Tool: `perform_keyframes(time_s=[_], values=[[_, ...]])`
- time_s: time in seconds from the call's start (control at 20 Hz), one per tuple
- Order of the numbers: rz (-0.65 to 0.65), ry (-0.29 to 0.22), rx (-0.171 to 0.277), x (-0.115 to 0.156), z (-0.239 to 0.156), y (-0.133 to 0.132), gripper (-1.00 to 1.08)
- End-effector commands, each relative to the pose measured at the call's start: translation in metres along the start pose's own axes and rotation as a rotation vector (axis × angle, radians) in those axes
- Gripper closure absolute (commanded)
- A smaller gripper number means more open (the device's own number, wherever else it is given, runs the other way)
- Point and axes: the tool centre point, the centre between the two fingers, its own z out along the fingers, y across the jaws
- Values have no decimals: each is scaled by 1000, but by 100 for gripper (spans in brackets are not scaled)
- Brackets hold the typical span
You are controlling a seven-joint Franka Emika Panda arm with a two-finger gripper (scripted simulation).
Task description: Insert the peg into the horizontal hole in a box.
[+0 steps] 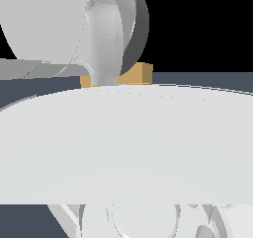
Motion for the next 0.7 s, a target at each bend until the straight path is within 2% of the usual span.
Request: perform_keyframes(time_s=[0.0, 0.25, 0.3, 0.65], values=[[0, 1, -1, 0, 10, 0, -92], [0, 1, -1, 0, 14, 1, -92], [0, 1, -1, 0, 14, 1, 108], [0, 1, -1, 0, 14, 1, 108]])
